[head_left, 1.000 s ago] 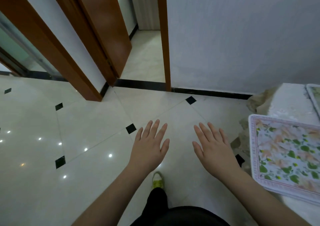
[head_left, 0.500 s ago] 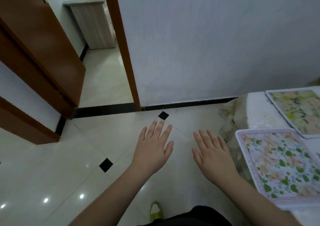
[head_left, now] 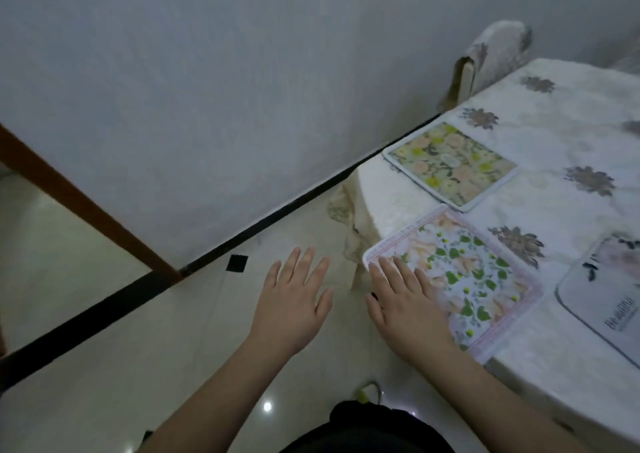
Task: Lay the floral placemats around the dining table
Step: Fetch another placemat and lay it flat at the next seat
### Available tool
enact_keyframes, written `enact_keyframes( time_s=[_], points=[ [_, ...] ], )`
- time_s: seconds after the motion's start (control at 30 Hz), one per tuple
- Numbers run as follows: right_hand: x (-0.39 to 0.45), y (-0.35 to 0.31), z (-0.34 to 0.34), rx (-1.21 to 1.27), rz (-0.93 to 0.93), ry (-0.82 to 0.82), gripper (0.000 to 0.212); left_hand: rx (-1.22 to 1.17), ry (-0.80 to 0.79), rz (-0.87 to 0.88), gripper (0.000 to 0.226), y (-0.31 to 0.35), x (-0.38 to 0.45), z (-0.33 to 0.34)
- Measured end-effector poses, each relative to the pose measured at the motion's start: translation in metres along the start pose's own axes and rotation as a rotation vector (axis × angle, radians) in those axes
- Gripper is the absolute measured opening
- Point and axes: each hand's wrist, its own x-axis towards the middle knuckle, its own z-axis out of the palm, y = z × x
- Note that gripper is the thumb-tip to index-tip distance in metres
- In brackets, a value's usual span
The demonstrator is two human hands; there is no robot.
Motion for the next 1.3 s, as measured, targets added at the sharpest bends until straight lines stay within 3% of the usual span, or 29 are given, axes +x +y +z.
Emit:
enact_keyframes(
  time_s=[0.4, 0.63, 0.77, 0.9, 1.07, 1.2, 1.3],
  points=[
    [0.017, 0.110, 0.006, 0.046, 0.317, 0.033, 0.056, 0.000, -0.154, 0.364, 0.055, 0.099, 0.133, 0.024],
    [0.017, 0.136, 0.017, 0.100, 0.524, -0.058, 0.061, 0.015, -0.207, 0.540, 0.057, 0.130, 0.182, 0.042],
    [0.017, 0.144, 0.030, 0.146, 0.669, -0.122, 0.067, 0.061, -0.350, 0.639, 0.079, 0.136, 0.213, 0.061],
    [0.023, 0.142, 0.046, 0.139, 0.813, -0.159, 0.066, 0.086, -0.424, 0.748, 0.085, 0.135, 0.245, 0.082],
    [0.033, 0.138, 0.063, 0.255, 0.942, -0.189, 0.080, 0.079, -0.481, 0.836, 0.084, 0.128, 0.280, 0.100],
    [0.031, 0.143, 0.081, 0.315, 1.037, -0.236, 0.064, 0.117, -0.543, 0.885, 0.081, 0.114, 0.293, 0.119],
    [0.023, 0.142, 0.092, 0.323, 1.101, -0.235, 0.078, 0.058, -0.533, 0.888, 0.067, 0.104, 0.297, 0.130]
  ],
)
